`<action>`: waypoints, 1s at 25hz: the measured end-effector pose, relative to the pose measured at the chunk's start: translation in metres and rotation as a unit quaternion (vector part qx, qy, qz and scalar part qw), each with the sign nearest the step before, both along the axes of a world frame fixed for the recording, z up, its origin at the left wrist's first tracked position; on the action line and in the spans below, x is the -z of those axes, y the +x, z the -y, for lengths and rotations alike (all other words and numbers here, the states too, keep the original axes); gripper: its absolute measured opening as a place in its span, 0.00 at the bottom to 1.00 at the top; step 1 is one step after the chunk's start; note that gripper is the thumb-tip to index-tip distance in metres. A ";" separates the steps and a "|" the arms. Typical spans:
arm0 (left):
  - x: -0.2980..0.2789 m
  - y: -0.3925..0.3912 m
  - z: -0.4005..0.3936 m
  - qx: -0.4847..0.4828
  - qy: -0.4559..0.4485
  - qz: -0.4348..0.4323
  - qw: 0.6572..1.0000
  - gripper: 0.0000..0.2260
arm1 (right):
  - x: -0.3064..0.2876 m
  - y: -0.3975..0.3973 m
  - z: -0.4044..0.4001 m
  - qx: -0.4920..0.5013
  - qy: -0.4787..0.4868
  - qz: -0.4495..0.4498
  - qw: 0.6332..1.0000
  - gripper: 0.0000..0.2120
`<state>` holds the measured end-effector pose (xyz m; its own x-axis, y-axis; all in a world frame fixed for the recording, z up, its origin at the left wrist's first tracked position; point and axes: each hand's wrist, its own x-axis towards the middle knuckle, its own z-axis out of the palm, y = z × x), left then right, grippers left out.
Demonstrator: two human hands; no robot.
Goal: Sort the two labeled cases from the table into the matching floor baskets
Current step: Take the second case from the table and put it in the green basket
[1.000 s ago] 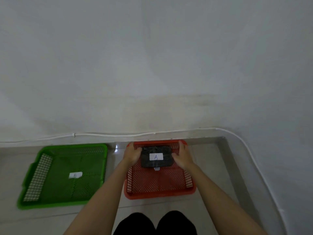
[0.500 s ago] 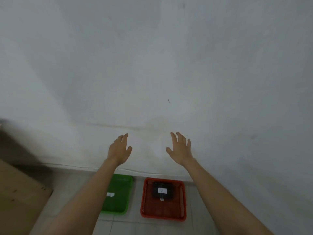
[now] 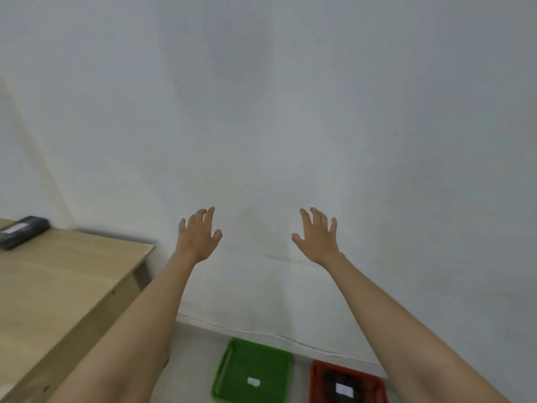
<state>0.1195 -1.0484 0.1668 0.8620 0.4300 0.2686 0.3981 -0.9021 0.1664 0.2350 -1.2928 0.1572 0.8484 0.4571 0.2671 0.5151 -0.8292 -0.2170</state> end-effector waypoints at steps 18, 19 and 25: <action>-0.018 -0.285 -0.361 -0.108 -0.008 0.024 0.994 0.28 | -0.029 -0.236 -0.416 -0.119 0.042 0.022 0.992 0.29; -0.016 -0.288 -0.383 -0.109 -0.012 0.025 0.994 0.28 | -0.026 -0.235 -0.440 -0.118 0.042 0.018 0.992 0.29; -0.023 -0.293 -0.539 -0.118 -0.023 0.017 0.993 0.27 | -0.028 -0.235 -0.592 -0.107 0.056 -0.004 0.993 0.29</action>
<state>-0.1731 -0.5096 0.1901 0.7270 0.6312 0.2703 0.5905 -0.7757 0.2228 0.0002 -0.7003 0.1853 0.7371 0.5952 0.3202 0.6750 -0.6717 -0.3053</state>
